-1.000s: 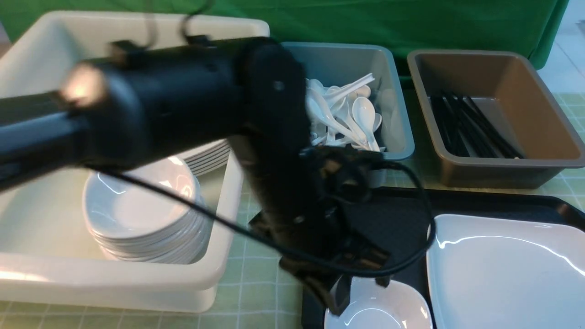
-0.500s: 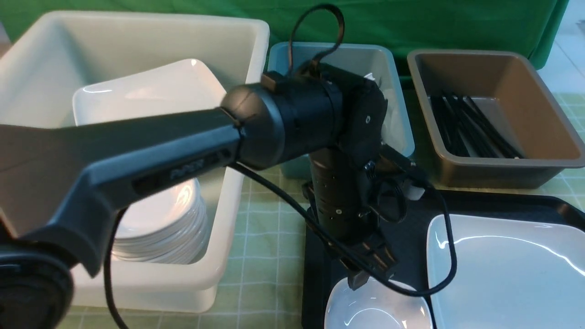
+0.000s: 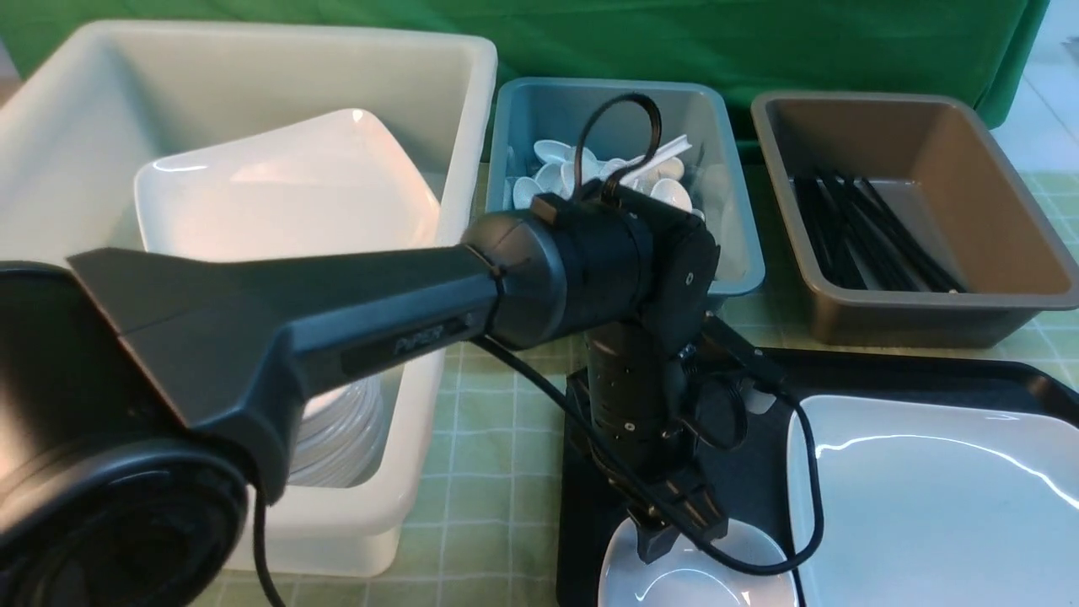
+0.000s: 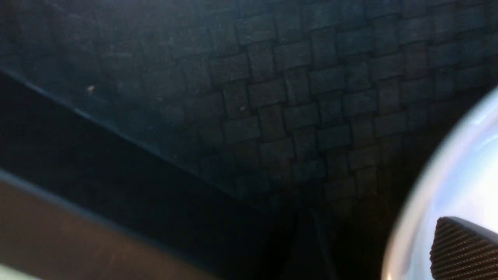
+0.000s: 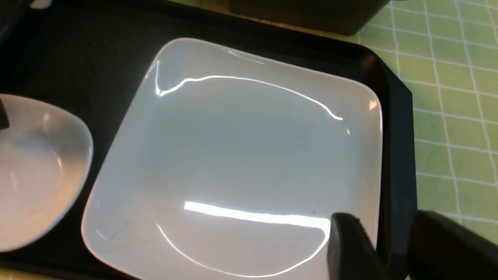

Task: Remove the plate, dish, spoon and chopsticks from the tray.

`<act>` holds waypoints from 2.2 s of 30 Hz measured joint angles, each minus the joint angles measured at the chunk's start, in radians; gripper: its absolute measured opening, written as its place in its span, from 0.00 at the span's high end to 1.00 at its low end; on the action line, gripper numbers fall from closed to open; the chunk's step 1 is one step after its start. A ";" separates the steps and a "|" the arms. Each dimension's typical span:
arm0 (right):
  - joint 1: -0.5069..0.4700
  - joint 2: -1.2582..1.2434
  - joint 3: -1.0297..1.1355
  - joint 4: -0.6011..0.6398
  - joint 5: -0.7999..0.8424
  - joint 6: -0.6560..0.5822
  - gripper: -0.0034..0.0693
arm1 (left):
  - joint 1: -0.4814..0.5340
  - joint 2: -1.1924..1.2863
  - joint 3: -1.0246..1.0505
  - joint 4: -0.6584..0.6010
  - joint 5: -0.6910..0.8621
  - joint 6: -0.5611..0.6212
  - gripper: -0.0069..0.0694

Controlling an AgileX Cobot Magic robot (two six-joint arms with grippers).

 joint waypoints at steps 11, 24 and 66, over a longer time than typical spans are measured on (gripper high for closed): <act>0.000 0.000 0.000 0.000 0.000 0.001 0.64 | 0.002 0.018 -0.004 -0.056 0.028 0.001 0.74; 0.000 0.000 0.000 0.000 0.000 0.000 0.63 | 0.017 -0.233 -0.004 0.027 0.025 -0.201 0.90; 0.000 0.000 0.000 0.000 -0.016 0.000 0.62 | 0.852 -0.910 0.796 -0.210 -0.387 -0.596 0.81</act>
